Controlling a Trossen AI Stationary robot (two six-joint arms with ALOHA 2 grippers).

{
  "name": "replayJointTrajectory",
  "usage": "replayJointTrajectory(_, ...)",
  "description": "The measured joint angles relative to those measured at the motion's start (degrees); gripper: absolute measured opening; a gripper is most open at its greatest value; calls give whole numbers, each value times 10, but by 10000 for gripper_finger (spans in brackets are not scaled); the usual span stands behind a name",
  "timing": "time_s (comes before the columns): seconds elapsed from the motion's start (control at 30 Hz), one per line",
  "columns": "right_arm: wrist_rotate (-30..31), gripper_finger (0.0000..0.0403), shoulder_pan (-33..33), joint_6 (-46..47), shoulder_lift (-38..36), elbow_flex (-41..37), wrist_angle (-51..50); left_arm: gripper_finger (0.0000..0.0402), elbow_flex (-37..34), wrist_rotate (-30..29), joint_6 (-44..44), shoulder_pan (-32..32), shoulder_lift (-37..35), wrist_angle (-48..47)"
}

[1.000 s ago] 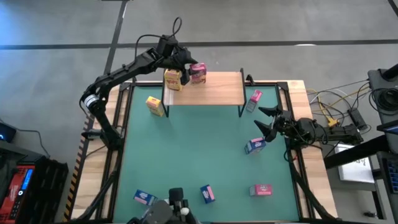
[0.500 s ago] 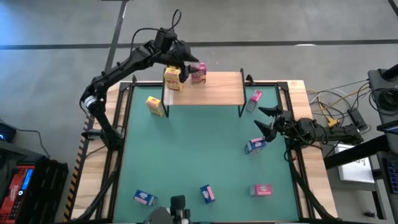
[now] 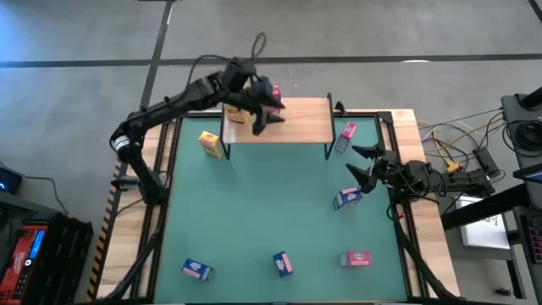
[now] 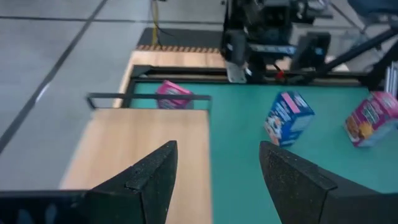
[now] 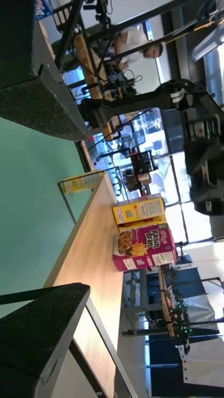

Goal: Stack cereal on shelf
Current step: Move the left blue cereal box on the table

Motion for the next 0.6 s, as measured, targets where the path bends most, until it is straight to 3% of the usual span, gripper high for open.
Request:
replayJointTrajectory(0.17, 0, 384, 0, 0, 0, 0, 0, 210, -16, -50, -5, -73, 0, 3)
replayJointTrajectory(0.33, 0, 384, 0, 0, 0, 0, 0, 210, -51, -147, -8, -152, 0, 24)
replayJointTrajectory(0.43, 0, 384, 0, 0, 0, 0, 0, 210, -69, -195, -36, -185, 0, 29)
replayJointTrajectory(0.6, 0, 384, 0, 0, 0, 0, 0, 211, -105, -222, -119, -211, 3, 14)
